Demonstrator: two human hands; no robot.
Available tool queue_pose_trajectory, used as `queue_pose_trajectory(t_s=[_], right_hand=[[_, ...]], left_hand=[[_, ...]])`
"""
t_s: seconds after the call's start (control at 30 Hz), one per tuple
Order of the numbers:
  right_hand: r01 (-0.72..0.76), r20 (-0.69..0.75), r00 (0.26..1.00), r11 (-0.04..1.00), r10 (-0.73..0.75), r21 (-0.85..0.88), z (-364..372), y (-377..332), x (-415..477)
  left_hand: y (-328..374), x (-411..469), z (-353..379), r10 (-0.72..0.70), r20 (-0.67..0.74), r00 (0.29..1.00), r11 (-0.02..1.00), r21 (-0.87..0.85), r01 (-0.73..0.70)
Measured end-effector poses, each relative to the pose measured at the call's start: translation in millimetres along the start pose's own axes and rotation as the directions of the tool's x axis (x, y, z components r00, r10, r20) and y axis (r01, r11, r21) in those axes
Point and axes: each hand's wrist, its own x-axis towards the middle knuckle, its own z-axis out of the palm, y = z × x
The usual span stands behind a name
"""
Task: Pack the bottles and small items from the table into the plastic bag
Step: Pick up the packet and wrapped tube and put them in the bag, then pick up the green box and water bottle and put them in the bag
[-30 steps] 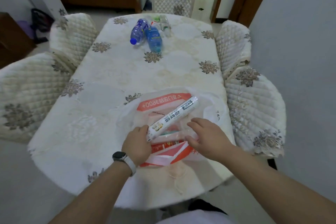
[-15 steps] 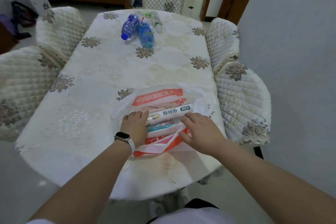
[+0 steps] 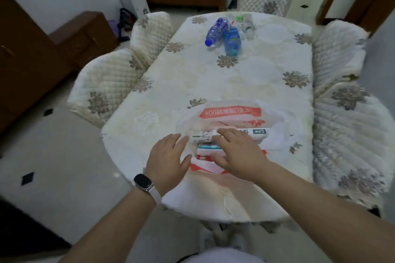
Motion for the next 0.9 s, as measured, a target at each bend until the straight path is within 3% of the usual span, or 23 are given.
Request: queue_pose_trajectory(t_s=[0.4,0.7,0.9], right_hand=[[0.36,-0.011,0.932,0.932,-0.361,-0.048,26.7,-124.7,80.1],[0.405,0.005,0.914,0.91,-0.406,-0.085,70.1,-269.1,172.2],[0.425,0.028,0.905,0.9,-0.425,-0.097,83.1,-370.3,228.2]], left_hand=[[-109.3,-94.7,-47.8,-0.23,-0.18,0.957,0.963,0.1,0.25],[-275.4,-133.5,-66.9,-0.293,-0.304,0.906,0.943,0.065,0.327],[-382.5,-159.5,-87.8,-0.313,-0.297,0.902,0.935,0.071,0.347]])
